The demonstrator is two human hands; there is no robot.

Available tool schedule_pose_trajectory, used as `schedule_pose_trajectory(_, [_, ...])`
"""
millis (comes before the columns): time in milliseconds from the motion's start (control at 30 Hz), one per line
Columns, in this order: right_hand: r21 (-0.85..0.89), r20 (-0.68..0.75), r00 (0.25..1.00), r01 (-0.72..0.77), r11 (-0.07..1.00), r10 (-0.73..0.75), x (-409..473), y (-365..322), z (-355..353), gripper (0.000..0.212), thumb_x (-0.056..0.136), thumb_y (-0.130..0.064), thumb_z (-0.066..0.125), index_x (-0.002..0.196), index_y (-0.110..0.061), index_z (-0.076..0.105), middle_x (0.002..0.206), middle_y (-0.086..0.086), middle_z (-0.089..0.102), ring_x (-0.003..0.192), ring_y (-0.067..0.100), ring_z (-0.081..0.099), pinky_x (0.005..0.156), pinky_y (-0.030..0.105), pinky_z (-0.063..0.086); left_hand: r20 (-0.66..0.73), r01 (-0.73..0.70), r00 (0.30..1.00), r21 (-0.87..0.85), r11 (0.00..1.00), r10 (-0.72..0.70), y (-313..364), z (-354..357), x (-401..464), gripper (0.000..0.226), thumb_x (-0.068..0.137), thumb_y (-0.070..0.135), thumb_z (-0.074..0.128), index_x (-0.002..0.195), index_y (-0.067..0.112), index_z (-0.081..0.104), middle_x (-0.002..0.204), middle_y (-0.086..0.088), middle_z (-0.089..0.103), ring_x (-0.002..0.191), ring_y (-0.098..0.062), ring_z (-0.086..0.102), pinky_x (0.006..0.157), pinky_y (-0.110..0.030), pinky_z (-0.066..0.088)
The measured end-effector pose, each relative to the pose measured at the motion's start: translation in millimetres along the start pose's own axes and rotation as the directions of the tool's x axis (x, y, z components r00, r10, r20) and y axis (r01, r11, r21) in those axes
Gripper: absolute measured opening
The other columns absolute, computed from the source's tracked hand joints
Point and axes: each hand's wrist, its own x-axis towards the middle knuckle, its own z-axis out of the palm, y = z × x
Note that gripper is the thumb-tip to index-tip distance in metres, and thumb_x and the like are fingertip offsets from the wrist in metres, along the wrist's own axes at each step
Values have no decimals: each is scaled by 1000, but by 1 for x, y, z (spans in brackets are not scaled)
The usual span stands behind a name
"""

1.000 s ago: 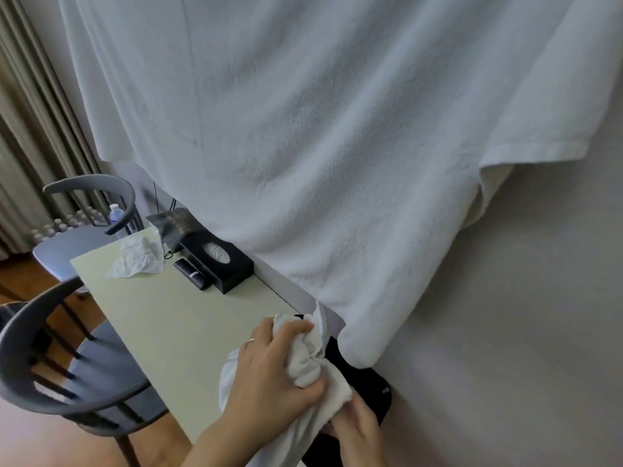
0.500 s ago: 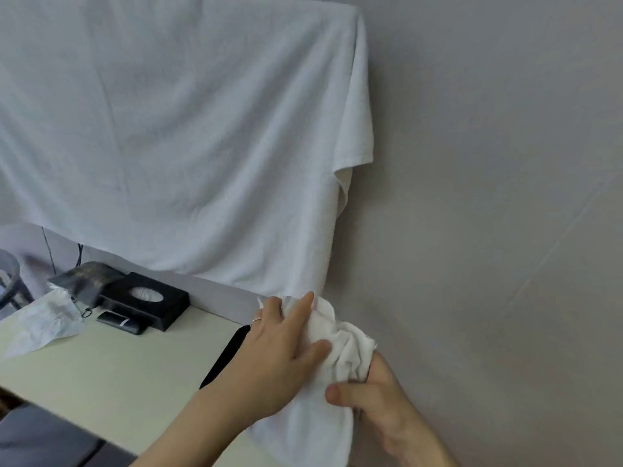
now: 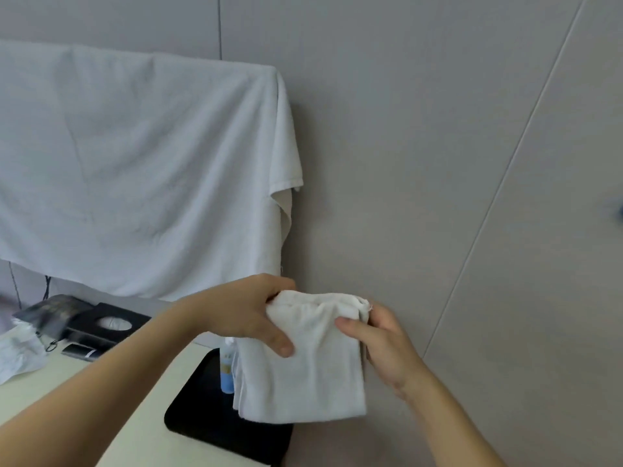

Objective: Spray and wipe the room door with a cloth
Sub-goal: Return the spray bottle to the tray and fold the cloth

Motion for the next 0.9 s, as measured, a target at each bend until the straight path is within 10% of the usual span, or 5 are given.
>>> schedule_pose_trajectory(100, [-145,-95,988,105,984,-120,9,-8,-21,27,81,-3,69,98,-21,59,81,-1,68,67,7,63,55,17,47,-59,-68,996,-58,996,64,4,-4,9,36,71,37,89,93,30,61,93,11,69,89,-9,67,80,-31,56])
schedule_pose_trajectory(267, [-386,-96,973,157,909,-209,22,-14,-42,19,72,-33,69,87,-32,58,79,1,66,71,16,59,66,43,51,-320,-141,946,-246,959,57,7,-1,21,30,67,40,87,89,35,68,93,8,74,87,-9,71,77,-26,56])
schedule_pose_trajectory(400, [-575,-16,963,212,790,-270,32,-32,-49,21,68,-26,81,79,-25,63,71,-6,65,61,5,55,55,21,45,-459,-113,888,-142,983,36,19,0,34,34,64,32,94,78,28,63,73,15,64,67,1,58,60,-12,45])
schedule_pose_trajectory(567, [-676,-14,964,186,713,-264,46,-46,-61,14,68,-22,80,76,-26,70,73,-4,72,64,8,61,62,29,48,-476,-4,879,45,999,25,19,2,40,50,61,47,91,72,22,49,66,12,45,60,-5,40,55,-20,32])
schedule_pose_trajectory(900, [-764,-2,979,130,632,-204,51,-34,-59,16,71,-15,77,81,-27,74,73,-10,70,68,6,62,66,25,48,-375,-2,927,-7,1000,-1,-10,-3,34,27,76,26,85,89,41,66,96,10,68,86,-13,65,83,-34,57])
